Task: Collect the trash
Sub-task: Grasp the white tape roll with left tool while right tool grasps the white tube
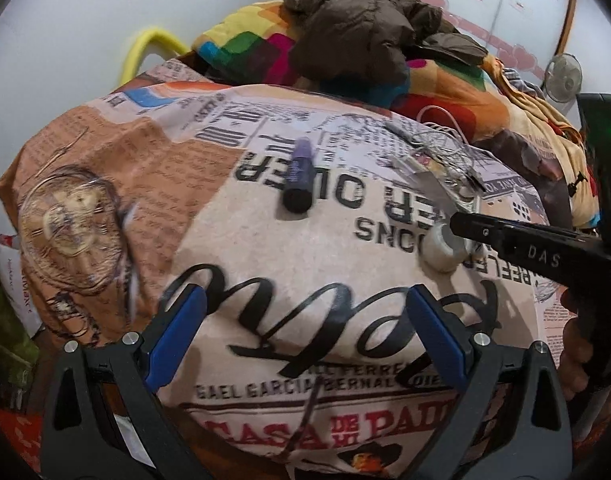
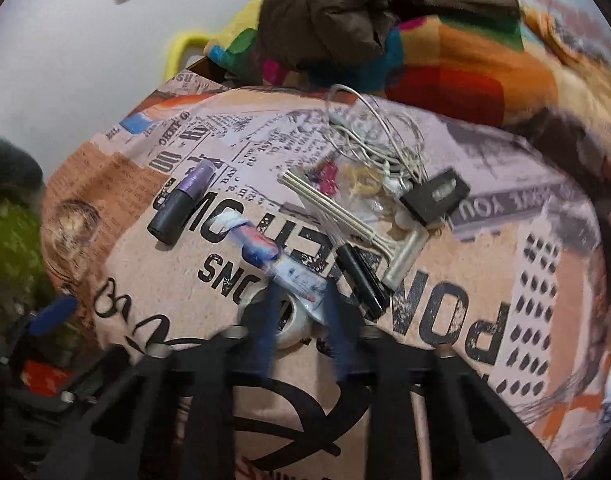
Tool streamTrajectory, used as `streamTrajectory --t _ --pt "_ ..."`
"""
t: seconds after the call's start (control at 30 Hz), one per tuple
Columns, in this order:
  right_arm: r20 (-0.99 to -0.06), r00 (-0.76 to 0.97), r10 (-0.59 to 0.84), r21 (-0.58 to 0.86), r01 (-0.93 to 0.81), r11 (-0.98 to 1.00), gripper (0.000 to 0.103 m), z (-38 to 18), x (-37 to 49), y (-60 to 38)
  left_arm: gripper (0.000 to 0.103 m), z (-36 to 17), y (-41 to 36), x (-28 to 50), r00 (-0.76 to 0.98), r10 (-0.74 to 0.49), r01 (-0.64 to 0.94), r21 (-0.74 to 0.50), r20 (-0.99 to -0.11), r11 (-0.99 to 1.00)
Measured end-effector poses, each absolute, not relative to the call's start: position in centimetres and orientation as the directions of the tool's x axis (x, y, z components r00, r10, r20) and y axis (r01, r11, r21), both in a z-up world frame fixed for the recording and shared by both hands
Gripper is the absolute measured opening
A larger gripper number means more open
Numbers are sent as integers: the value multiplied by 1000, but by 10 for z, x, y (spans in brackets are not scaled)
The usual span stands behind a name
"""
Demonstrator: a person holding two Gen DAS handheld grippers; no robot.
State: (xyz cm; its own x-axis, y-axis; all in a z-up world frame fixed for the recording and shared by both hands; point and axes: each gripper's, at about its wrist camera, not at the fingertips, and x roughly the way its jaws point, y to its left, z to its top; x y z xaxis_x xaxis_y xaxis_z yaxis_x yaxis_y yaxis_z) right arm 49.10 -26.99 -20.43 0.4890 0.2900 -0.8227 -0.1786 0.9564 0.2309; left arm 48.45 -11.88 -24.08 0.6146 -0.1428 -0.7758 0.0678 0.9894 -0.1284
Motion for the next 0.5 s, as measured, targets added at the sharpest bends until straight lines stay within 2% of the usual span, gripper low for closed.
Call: streamTrajectory --t 0.17,0.37,0.4,0.5 --pt "-806 507 304 263 -152 953 6 -200 488 -286 101 -243 -143 498 591 -196 118 -157 -782 981" --pt "-782 518 347 297 -180 938 6 -190 479 -298 100 -240 -172 513 577 -233 174 -161 -783 972" --pt "-784 512 352 303 -179 936 6 -190 477 -302 98 -241 -176 516 575 -231 180 -155 -784 971" --pt "-792 508 339 291 -174 941 6 -191 474 -312 84 -246 -188 527 545 -247 204 -159 -801 966"
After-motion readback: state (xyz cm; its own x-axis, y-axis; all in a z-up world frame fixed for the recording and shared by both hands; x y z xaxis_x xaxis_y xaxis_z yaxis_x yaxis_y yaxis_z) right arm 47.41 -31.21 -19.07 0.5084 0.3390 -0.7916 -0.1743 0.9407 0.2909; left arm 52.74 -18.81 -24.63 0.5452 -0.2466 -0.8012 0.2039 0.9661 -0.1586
